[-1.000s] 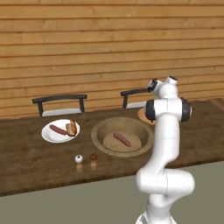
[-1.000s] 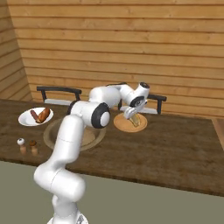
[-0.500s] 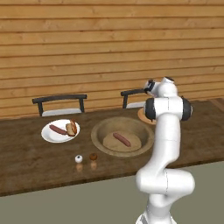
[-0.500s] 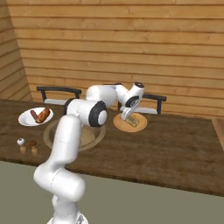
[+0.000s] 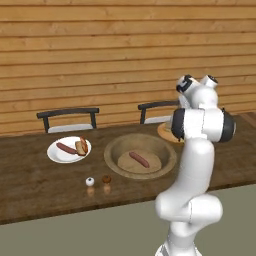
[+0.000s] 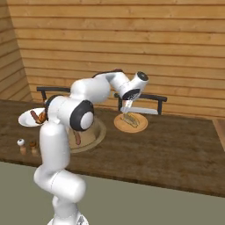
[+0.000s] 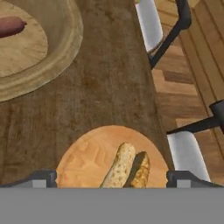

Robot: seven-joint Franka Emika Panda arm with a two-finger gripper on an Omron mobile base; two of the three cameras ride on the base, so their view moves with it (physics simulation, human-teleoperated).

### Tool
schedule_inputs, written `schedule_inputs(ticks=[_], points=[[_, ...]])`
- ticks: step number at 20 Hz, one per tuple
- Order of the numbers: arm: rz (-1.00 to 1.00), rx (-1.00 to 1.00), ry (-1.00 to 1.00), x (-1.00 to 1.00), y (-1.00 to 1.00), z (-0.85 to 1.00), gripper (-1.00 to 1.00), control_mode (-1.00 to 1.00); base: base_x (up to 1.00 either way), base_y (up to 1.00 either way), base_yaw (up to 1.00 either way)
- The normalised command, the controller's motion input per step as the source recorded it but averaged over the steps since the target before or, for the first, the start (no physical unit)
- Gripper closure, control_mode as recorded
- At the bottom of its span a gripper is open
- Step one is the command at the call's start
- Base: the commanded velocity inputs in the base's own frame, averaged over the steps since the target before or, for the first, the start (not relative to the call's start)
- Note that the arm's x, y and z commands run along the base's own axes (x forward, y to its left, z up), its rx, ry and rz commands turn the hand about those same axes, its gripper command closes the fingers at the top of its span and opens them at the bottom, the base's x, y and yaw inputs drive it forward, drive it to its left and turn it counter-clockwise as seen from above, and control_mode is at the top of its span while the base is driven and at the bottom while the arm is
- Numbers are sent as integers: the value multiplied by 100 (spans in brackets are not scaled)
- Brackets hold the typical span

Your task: Place one bun and one sausage from the bowl on each plate.

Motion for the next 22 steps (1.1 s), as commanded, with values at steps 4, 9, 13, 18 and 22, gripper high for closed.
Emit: schedule_inputs(ticks=[4,9,13,18,22], points=[[37,-17,-6,-80,100,40,-100,-100,0,0,0],[57,-37,0,-50,100,41,-100,-100,0,0,0],[58,-37,0,-67,98,40,-100,-100,0,0,0],[67,-27,3,-76,71,14,-100,-100,0,0,0],[61,-15,25,-61,32,-4,-100,-100,0,0,0]])
